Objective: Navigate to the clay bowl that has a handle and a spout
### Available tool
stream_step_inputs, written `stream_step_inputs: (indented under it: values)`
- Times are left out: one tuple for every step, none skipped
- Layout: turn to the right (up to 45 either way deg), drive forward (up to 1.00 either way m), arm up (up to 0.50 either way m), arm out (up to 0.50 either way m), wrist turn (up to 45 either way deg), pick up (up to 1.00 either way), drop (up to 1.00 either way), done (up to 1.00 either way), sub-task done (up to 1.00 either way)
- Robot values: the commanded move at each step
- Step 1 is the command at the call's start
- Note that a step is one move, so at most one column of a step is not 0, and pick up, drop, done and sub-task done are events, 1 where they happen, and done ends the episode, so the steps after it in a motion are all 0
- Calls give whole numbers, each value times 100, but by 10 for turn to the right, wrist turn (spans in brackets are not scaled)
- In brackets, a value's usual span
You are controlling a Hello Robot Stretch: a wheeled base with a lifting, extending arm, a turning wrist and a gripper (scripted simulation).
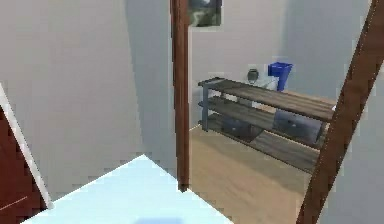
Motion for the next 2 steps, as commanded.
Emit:
stream_step_inputs:
  values:
    - [0, 65, 0, 0, 0, 0, 0, 0, 0]
    - [420, 0, 0, 0, 0, 0, 0, 0, 0]
